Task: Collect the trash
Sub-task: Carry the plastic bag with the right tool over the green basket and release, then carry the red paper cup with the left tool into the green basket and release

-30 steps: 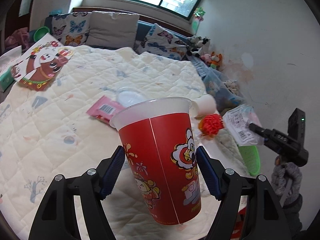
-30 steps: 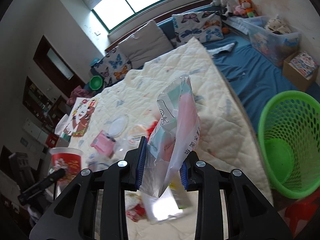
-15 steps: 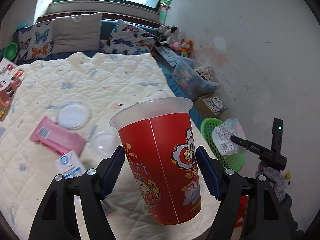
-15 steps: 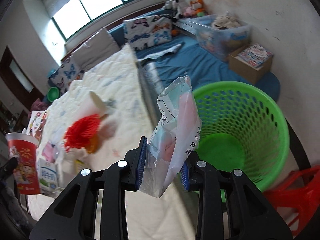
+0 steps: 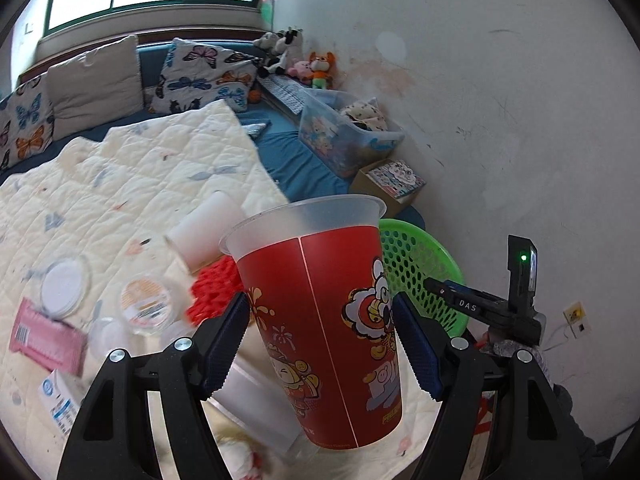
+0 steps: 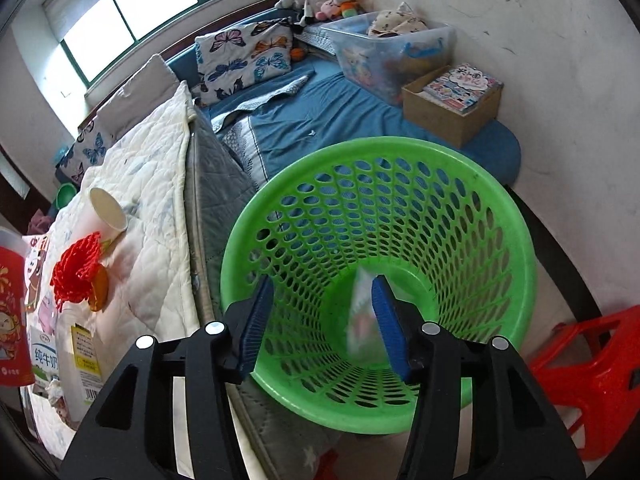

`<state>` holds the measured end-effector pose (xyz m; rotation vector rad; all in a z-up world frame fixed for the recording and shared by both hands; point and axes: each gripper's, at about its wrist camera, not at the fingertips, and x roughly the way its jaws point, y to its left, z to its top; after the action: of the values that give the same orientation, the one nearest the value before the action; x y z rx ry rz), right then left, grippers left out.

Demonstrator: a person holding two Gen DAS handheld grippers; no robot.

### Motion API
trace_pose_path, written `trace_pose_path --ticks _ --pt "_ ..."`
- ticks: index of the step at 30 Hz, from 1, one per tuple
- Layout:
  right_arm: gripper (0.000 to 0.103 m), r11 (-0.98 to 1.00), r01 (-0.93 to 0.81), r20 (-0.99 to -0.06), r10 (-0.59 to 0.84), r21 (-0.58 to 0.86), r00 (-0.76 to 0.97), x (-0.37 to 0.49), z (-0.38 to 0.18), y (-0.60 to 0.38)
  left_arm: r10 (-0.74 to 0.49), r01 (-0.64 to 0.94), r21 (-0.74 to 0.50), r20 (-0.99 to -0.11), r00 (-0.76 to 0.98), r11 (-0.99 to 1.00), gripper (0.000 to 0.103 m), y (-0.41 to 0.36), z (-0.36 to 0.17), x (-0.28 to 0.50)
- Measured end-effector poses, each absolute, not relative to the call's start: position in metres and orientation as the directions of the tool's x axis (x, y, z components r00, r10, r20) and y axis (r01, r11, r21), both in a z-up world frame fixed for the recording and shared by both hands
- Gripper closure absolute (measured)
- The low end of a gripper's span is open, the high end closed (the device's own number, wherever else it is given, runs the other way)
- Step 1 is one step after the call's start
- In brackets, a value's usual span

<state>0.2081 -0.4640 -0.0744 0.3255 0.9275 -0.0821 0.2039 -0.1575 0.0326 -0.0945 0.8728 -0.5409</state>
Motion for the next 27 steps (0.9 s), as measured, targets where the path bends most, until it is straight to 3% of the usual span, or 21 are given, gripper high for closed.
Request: trace_pose_path --ticks 9,27 --pt "0.031 0.957 0.196 -0.767 0.04 0.214 0.64 0.173 -0.057 -0.475 -0.512 0.508 -0.264 -0.735 0.444 0.82 0.032 -0.239 0.023 0.227" --pt "0.031 0.932 0.26 -0.743 0.016 0.254 0.669 0.103 -0.064 -0.505 -0.501 0.559 -0.267 -0.804 0.319 0.785 0.031 -0.371 -0.024 0.257"
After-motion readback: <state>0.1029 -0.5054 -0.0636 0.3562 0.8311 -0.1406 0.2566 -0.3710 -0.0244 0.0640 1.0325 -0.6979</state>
